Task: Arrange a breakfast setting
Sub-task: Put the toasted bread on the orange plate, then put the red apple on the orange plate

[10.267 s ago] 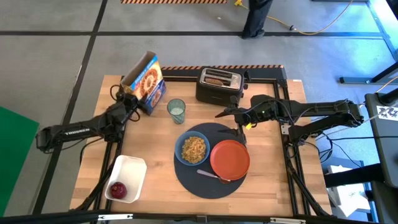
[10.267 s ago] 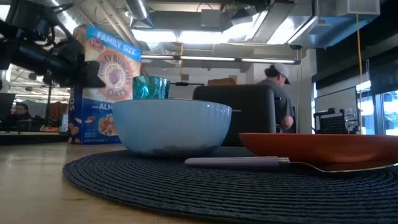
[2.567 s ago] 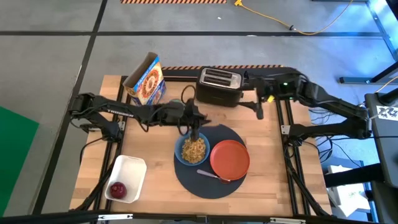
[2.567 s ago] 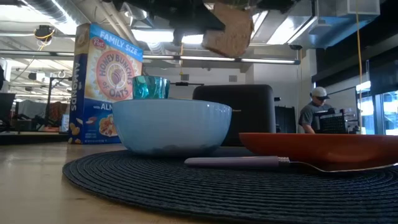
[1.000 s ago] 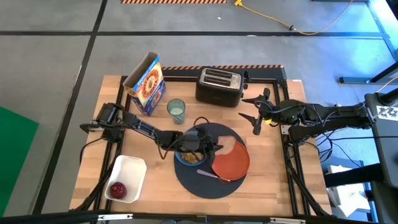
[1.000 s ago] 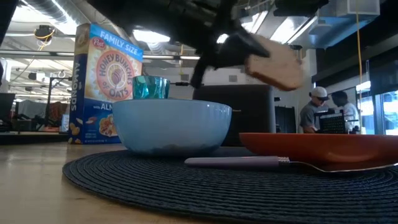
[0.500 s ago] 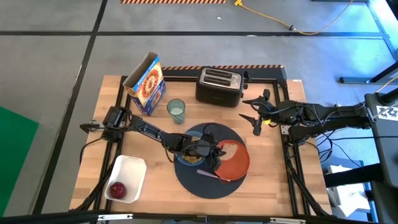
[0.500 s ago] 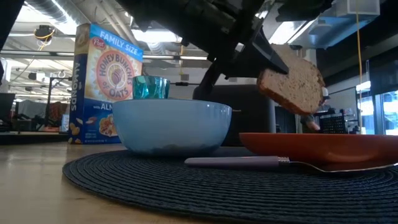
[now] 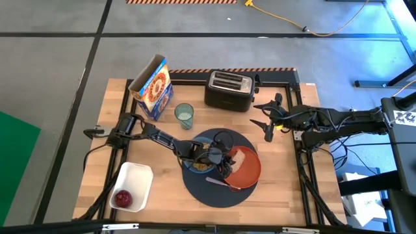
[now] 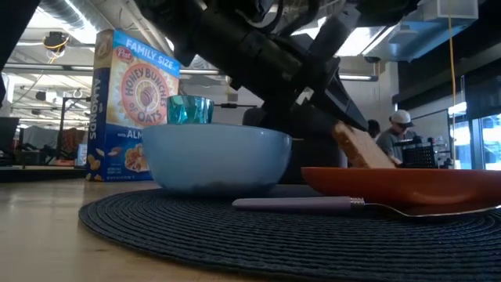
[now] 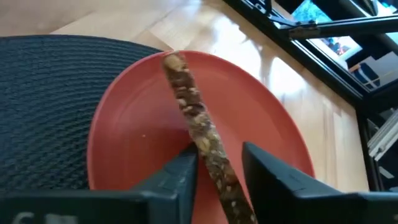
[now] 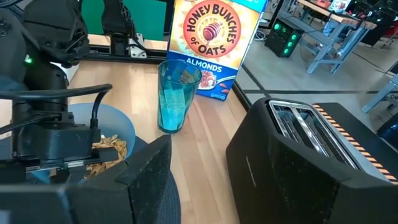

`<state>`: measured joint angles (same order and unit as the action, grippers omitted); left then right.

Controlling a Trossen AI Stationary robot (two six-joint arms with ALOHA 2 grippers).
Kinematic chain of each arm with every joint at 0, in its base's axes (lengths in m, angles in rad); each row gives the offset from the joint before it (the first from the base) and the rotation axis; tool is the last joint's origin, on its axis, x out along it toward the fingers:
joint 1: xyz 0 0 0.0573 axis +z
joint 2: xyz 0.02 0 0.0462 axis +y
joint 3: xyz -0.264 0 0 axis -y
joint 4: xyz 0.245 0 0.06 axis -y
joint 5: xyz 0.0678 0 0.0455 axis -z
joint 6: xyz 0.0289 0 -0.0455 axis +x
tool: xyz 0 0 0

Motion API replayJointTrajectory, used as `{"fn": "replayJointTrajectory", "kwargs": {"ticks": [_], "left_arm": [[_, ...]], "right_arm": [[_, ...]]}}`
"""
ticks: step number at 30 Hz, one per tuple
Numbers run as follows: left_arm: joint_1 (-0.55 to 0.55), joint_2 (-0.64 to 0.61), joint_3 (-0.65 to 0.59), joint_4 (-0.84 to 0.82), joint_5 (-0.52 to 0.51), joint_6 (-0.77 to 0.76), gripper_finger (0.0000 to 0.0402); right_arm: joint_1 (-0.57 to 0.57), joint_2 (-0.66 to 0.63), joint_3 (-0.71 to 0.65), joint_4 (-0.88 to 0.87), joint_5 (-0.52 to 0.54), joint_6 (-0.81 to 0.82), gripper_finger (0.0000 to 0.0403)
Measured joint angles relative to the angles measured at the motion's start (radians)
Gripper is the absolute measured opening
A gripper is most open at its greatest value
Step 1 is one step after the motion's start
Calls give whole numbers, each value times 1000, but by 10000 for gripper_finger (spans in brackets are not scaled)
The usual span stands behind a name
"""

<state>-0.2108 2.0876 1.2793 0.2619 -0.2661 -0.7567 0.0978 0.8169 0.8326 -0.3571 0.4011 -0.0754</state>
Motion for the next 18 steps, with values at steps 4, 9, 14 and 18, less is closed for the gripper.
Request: {"fn": "replayJointTrajectory", "kwargs": {"ticks": [4,9,14,18], "left_arm": [[3,-12,0,-11,12,18,155],[7,-50,-1,-29,32,76,181],[6,-124,0,-130,5,152,186],[4,-179,0,-234,-37,207,186]], "right_arm": [[0,0,0,-8,0,0,259],[0,0,0,-11,0,0,259],[0,0,0,-7,1,0,259],[1,0,0,-4,0,0,259]]}}
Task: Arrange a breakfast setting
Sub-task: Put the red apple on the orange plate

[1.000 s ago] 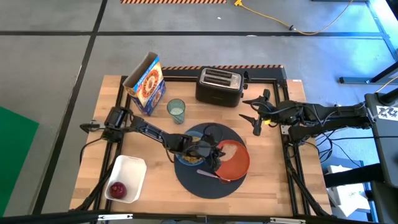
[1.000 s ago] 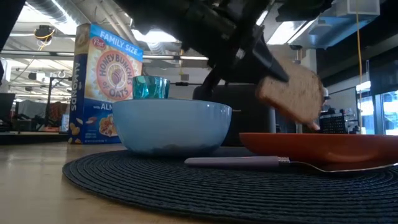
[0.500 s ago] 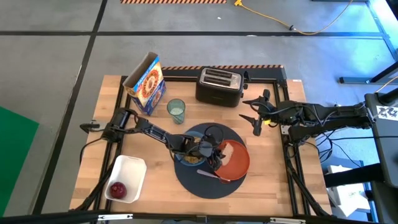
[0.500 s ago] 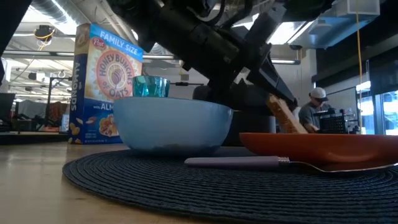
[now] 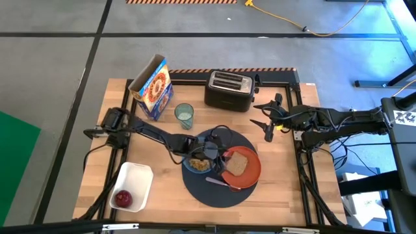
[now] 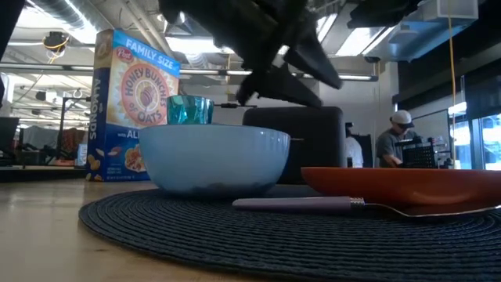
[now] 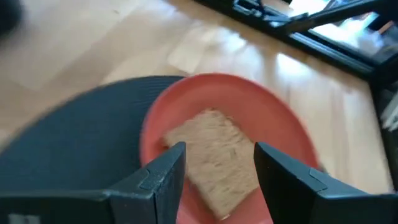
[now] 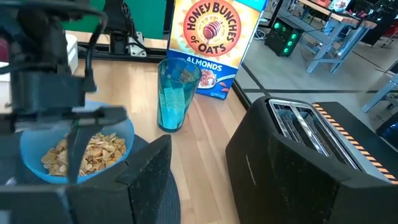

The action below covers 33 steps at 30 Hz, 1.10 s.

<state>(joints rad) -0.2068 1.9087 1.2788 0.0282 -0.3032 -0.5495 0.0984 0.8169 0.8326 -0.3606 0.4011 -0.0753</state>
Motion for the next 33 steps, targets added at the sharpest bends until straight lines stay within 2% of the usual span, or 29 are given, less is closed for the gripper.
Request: {"fn": "replayJointTrajectory", "kwargs": {"ticks": [6,11,13,16,21,23,25,28,31,33], "left_arm": [[-30,-106,0,-180,-70,101,186],[-79,-215,0,-397,-204,84,186],[-103,-250,0,-461,-201,58,186],[-135,-309,0,-597,-76,-36,186],[-176,-403,0,-838,270,-359,186],[-213,-426,0,-933,365,-465,186],[-261,-435,0,-1028,412,-554,184],[-350,-434,0,-1136,425,-700,177],[-445,-416,-1,-1179,427,-829,170],[-502,-405,-10,-1180,473,-894,165]], "right_arm": [[0,0,0,0,-1,6,259],[0,0,0,0,-5,19,259],[0,0,0,0,-21,23,259],[0,2,0,-1,-42,41,259],[0,10,0,9,-53,41,259],[-1,12,0,26,-53,20,259],[-1,12,0,61,-53,-7,259],[-1,11,0,101,-54,-52,259],[-1,12,0,124,-54,-92,259],[-1,12,0,135,-53,-118,259]]}}
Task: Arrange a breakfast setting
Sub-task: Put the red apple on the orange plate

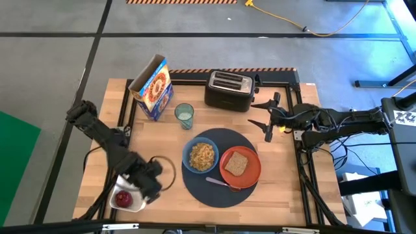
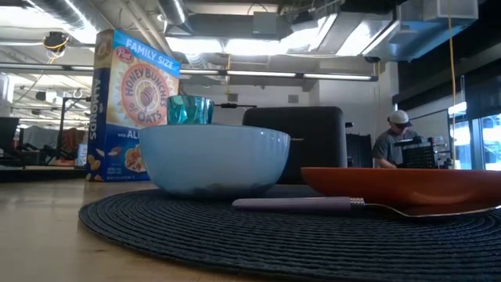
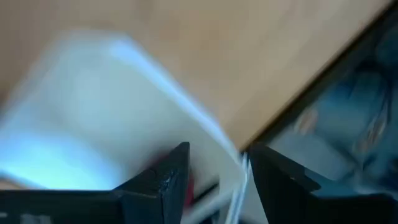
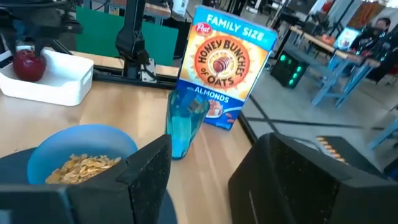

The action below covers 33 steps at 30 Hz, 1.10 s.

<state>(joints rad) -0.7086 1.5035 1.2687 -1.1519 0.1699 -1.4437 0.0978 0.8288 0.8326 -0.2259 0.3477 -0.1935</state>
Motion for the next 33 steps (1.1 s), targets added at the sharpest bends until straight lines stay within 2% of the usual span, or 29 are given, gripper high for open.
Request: {"fn": "replayJointTrajectory", "kwargs": {"ticks": [3,5,10,16,22,28,33], "left_arm": [[-62,14,-12,-13,136,-57,159],[-98,16,-21,-33,174,-71,153],[-175,16,-77,-14,128,-100,136],[-226,16,-121,30,186,-126,119],[-290,16,-132,40,84,-123,101],[-364,16,-133,40,158,-121,86],[-426,16,-133,39,79,-118,77]], "right_arm": [[0,0,0,29,0,-45,259],[0,0,0,66,0,-67,259],[0,16,0,128,-46,-84,259],[0,56,0,167,-88,-112,259],[0,104,0,165,-87,-121,259],[0,106,0,177,-87,-116,259],[0,106,0,183,-87,-106,259]]}}
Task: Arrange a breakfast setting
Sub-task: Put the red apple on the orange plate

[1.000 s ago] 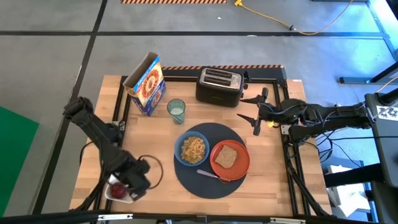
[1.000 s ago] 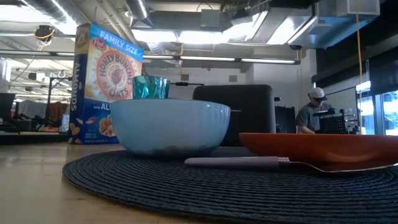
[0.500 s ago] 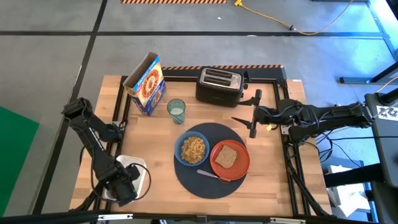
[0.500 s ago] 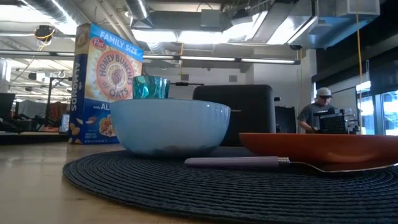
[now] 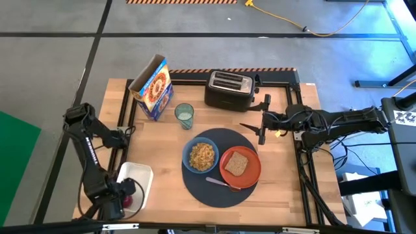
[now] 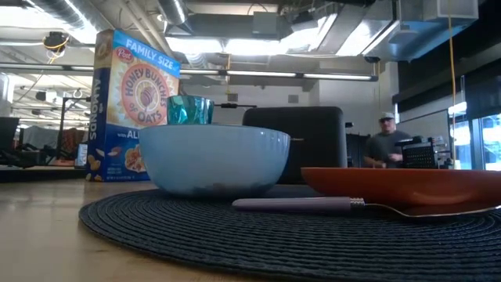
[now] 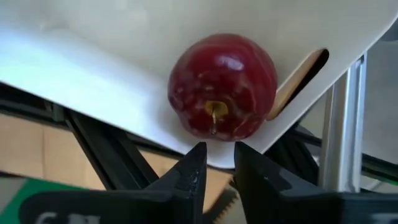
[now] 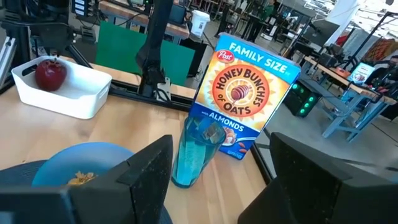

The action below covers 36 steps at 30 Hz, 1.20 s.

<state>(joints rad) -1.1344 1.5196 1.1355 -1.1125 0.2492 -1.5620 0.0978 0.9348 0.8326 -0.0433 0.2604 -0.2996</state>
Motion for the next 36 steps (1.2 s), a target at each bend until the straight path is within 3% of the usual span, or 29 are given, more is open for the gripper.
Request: {"fn": "replayJointTrajectory", "kwargs": {"ticks": [9,36], "left_arm": [[-31,0,0,-1,-109,0,65],[-60,0,-7,-1,-152,2,64]], "right_arm": [[0,0,0,0,0,0,259],[0,0,0,-11,0,5,259]]}}
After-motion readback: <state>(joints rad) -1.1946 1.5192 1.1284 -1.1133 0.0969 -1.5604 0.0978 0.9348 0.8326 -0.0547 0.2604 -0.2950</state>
